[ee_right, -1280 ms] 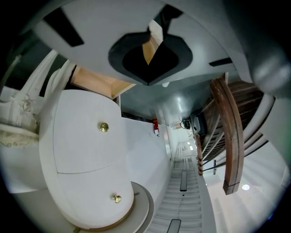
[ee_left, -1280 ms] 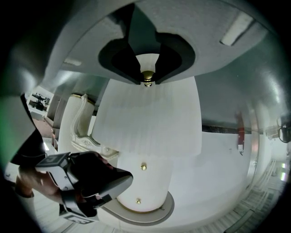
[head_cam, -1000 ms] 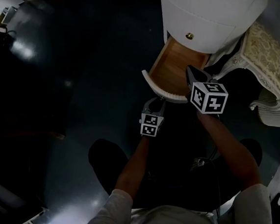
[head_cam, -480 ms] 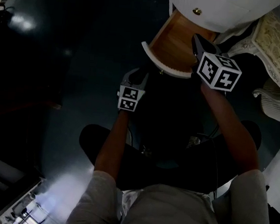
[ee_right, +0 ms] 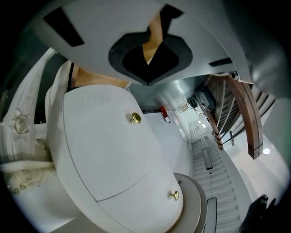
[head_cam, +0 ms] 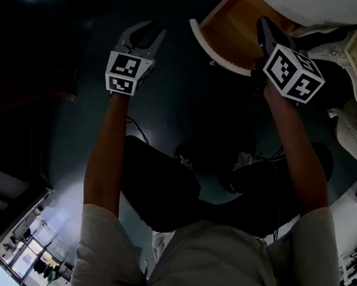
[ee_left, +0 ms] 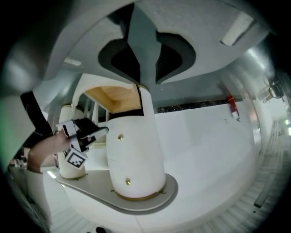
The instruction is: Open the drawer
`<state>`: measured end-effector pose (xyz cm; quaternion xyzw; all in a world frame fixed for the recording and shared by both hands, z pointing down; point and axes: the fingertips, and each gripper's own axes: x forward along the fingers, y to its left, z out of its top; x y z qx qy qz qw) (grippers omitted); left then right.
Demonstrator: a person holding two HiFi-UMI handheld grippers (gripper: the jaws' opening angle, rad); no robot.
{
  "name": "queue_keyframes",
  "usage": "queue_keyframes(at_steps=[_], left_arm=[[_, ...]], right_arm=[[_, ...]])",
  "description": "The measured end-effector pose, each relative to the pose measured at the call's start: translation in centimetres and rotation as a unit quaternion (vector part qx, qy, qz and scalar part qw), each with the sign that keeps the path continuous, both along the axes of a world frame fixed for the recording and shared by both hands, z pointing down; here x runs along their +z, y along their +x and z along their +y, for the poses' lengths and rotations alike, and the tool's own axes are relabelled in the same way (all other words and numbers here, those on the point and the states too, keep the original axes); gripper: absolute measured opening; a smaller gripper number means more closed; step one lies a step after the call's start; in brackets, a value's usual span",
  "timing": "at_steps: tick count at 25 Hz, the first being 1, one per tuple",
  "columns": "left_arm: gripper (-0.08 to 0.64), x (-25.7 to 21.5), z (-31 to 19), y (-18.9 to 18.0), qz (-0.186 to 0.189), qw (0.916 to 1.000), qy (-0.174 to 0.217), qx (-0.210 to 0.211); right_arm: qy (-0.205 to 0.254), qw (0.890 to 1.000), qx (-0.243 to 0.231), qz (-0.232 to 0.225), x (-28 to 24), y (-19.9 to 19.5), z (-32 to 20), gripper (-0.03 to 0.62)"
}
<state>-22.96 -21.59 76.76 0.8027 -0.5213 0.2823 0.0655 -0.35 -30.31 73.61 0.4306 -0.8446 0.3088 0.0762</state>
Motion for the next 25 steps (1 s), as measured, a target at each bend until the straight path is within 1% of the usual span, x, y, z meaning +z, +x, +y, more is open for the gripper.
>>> queue_keyframes(at_steps=[1, 2, 3, 5, 8, 11, 13, 15, 20, 25], left_arm=[[0.114, -0.8, -0.2, -0.2, 0.014, 0.9998, -0.002, -0.012], [0.114, -1.4, -0.1, -0.4, 0.019, 0.9996, -0.007, -0.017], [0.114, -2.1, 0.2, -0.4, 0.017, 0.9996, -0.013, -0.018], [0.114, -3.5, 1.1, -0.3, 0.010, 0.9995, -0.026, -0.012], [0.114, -5.8, 2.6, -0.1, 0.011, 0.9986, -0.052, -0.007], [0.114, -9.0, 3.1, 0.2, 0.016, 0.9974, -0.070, -0.010], [0.114, -11.6, 3.5, 1.3, 0.029, 0.9964, -0.079, -0.010], [0.114, -14.6, 4.0, 2.8, 0.045, 0.9955, -0.083, -0.010], [0.114, -21.8, 5.8, 7.0, 0.073, 0.9927, -0.095, -0.011], [0.114, -27.8, 8.2, 11.3, 0.087, 0.9906, -0.105, -0.006]], right_arm=[[-0.002, 1.000, -0.005, -0.013, -0.4, -0.3, 0.0, 0.015], [-0.004, 1.000, -0.011, -0.023, -0.7, -0.7, 0.0, 0.015], [-0.003, 0.999, -0.017, -0.027, -0.9, -0.9, 0.0, 0.015], [0.007, 0.999, -0.028, -0.018, -1.2, -1.1, 0.2, 0.015], [0.017, 0.999, -0.044, 0.000, -1.8, 0.3, 2.4, 0.015], [0.017, 0.999, -0.040, 0.010, -3.8, 2.2, 4.3, 0.015], [0.007, 1.000, -0.016, 0.024, -5.5, 4.0, 5.7, 0.015], [-0.022, 0.999, 0.000, 0.030, -7.3, 5.7, 7.9, 0.015], [-0.073, 0.993, 0.000, 0.090, -12.4, 9.1, 13.3, 0.015], [-0.085, 0.988, -0.011, 0.127, -19.0, 12.4, 17.3, 0.015]])
